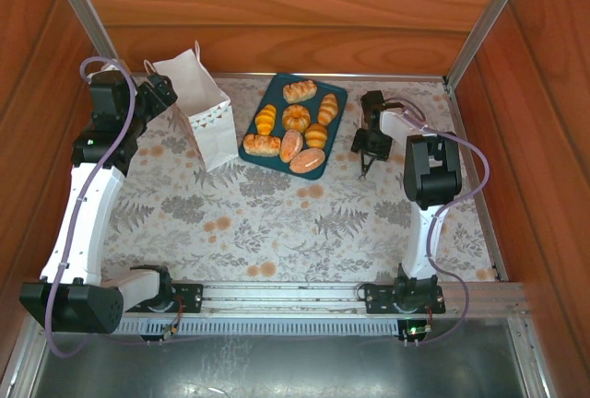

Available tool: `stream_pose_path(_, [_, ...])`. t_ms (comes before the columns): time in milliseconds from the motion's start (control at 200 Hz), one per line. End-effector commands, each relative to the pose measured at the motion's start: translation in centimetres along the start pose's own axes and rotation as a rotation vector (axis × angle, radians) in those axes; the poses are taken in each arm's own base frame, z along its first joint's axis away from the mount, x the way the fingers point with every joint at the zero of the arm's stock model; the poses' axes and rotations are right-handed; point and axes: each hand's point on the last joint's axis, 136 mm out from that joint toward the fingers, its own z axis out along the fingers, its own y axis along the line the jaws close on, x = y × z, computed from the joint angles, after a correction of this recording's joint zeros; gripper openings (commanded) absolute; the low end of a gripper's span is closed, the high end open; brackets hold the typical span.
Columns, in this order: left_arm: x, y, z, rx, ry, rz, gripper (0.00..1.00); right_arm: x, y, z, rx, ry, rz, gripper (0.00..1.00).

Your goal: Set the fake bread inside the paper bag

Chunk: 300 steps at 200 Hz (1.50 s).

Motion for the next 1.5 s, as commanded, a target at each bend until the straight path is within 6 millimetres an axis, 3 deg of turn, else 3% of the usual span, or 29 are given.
stream_pose_path(0, [0.2,-0.2,-0.1,0.006,0.015,-0.006,0.93,0.9,-0.6,1.1,0.009,0.039,0.001,0.55])
stream_pose_path(185, [0.4,-0.1,-0.2,0.006,0.017,-0.011,0.93,1.2,-0.6,0.5,-0.007,0.028,-0.021,0.25])
stream_pose_path(320, [0.4,-0.1,-0.3,0.008,0.017,-0.016,0.93,1.1,-0.5,-1.0,-0.028,0.002,-0.030,0.16])
stream_pose_path(500, [-0.1,-0.6,-0.7,0.022,0.007,-0.024,0.93,0.7,0.0,-4.7,-0.091,-0.050,-0.030,0.11])
stream_pose_path(815, [-1.7,-1.7,-2.1,0.045,-0.024,-0.021,0.92,2.0,1.0,-11.9,-0.225,-0.135,-0.021,0.12])
stream_pose_path(905, [-2.2,-2.1,-2.4,0.050,-0.033,-0.017,0.92,2.6,1.1,-13.4,-0.254,-0.143,-0.025,0.23])
stream_pose_path(950, [-2.5,-2.3,-2.6,0.052,-0.038,-0.011,0.92,2.7,1.1,-15.3,-0.278,-0.179,-0.025,0.29])
stream_pose_path(1129, [-3.9,-3.0,-3.2,0.057,-0.055,0.015,0.92,2.9,1.1,-17.5,-0.311,-0.205,-0.030,0.40])
stream_pose_path(1279, [-4.8,-3.4,-3.3,0.053,-0.050,0.034,0.92,3.0,1.0,-18.4,-0.317,-0.215,-0.036,0.40])
stream_pose_path(1494, [-5.9,-1.1,-2.7,-0.051,-0.012,0.061,0.91,3.6,1.3,-19.9,-0.351,-0.214,-0.049,0.39])
